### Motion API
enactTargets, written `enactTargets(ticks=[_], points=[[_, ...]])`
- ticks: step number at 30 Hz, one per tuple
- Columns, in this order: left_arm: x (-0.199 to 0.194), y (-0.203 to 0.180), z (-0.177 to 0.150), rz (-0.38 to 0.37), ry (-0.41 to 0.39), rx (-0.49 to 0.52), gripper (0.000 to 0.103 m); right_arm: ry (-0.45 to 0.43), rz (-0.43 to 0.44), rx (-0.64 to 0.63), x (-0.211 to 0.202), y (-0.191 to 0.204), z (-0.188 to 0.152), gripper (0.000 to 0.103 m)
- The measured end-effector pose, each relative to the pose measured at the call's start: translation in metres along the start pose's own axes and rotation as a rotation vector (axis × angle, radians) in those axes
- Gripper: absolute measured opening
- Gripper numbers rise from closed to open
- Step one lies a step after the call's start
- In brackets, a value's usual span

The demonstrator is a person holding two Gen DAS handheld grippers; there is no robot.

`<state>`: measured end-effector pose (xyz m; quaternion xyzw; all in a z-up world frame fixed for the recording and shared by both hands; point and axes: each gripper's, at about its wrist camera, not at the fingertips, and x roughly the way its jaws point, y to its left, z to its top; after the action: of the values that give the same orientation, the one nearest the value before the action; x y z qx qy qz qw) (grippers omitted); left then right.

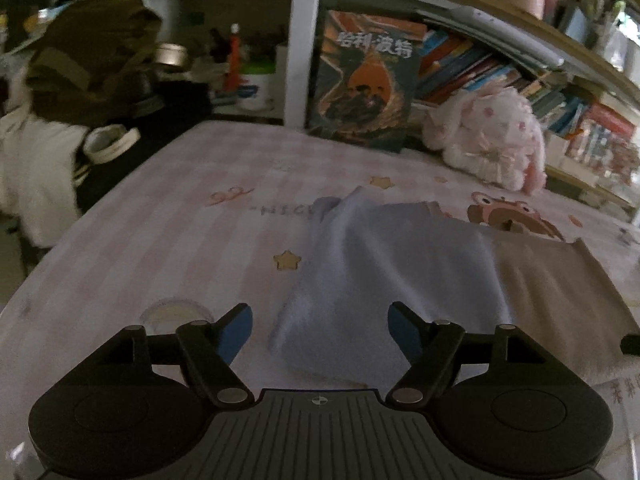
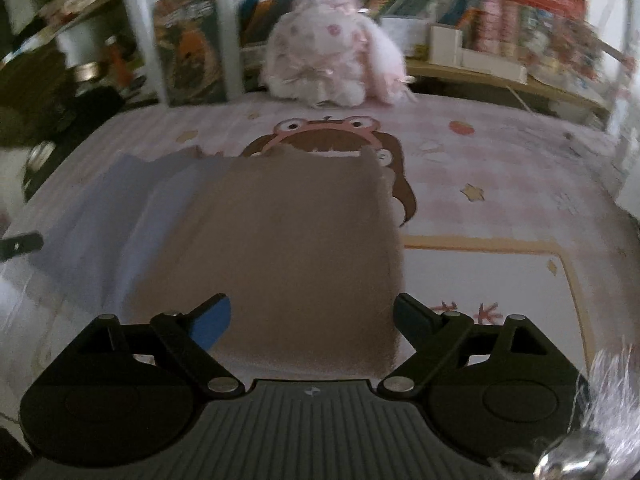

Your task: Fold clothes

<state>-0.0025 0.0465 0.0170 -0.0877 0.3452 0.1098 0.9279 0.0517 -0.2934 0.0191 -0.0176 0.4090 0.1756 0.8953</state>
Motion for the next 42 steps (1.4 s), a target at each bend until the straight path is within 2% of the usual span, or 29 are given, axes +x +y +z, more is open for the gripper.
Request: enactTargets(ticks=[4,7,11,14,16,19,21,24,26,27,29,31,33,36,38,40,42], points=[[-0.011,-0.024,-0.011,0.078,0.013,-0.105,0.077,0.007,0.065,-0.118,-0.001,-0.015,0.002,0.089],[-0.016,-0.031,-0.023,0.086,0.028,-0.249,0.077,0.007,0.113,-0.174,-0.002,-0.030,0.001,0.090],[-0.015,-0.013,-0.045,0.014,0.030,-0.606,0.075,0.014,0.189,-0.208,-0.003,-0.051,0.001,0.090],[-0.003,0.006,-0.061,-0.056,0.013,-0.864,0.075,0.013,0.200,-0.182,-0.002,-0.061,0.003,0.087],[0.006,0.017,-0.067,-0.077,-0.017,-0.988,0.073,0.007,0.200,-0.159,-0.001,-0.067,0.006,0.085],[0.016,0.026,-0.068,-0.083,-0.070,-1.097,0.073,0.019,0.200,-0.145,0.004,-0.071,0.010,0.069],[0.023,0.028,-0.062,-0.079,-0.074,-1.115,0.073,0.043,0.188,-0.134,0.011,-0.074,0.012,0.056],[0.032,0.027,-0.053,-0.058,-0.069,-1.115,0.072,0.084,0.195,-0.099,0.020,-0.079,0.014,0.052],[0.038,0.025,-0.050,-0.057,-0.059,-1.129,0.061,0.106,0.198,-0.078,0.024,-0.080,0.014,0.052],[0.041,0.025,-0.049,-0.064,-0.053,-1.136,0.059,0.115,0.198,-0.066,0.027,-0.081,0.014,0.051],[0.044,0.025,-0.049,-0.078,-0.029,-1.143,0.045,0.127,0.199,-0.043,0.030,-0.082,0.014,0.050],[0.047,0.024,-0.045,-0.064,0.015,-1.124,0.018,0.135,0.197,-0.019,0.032,-0.082,0.014,0.050],[0.038,0.014,-0.033,-0.058,-0.007,-1.009,0.012,0.141,0.194,0.005,0.034,-0.083,0.014,0.051],[0.018,-0.018,-0.007,-0.086,-0.087,-0.667,0.014,0.138,0.182,0.020,0.035,-0.081,0.014,0.051],[0.019,-0.025,-0.004,-0.080,-0.079,-0.572,0.017,0.136,0.171,0.024,0.035,-0.079,0.014,0.051],[0.029,-0.016,-0.010,-0.085,-0.023,-0.617,0.019,0.135,0.161,0.031,0.034,-0.078,0.015,0.051],[0.039,0.000,-0.019,-0.114,0.013,-0.735,0.023,0.136,0.152,0.038,0.035,-0.077,0.015,0.051]])
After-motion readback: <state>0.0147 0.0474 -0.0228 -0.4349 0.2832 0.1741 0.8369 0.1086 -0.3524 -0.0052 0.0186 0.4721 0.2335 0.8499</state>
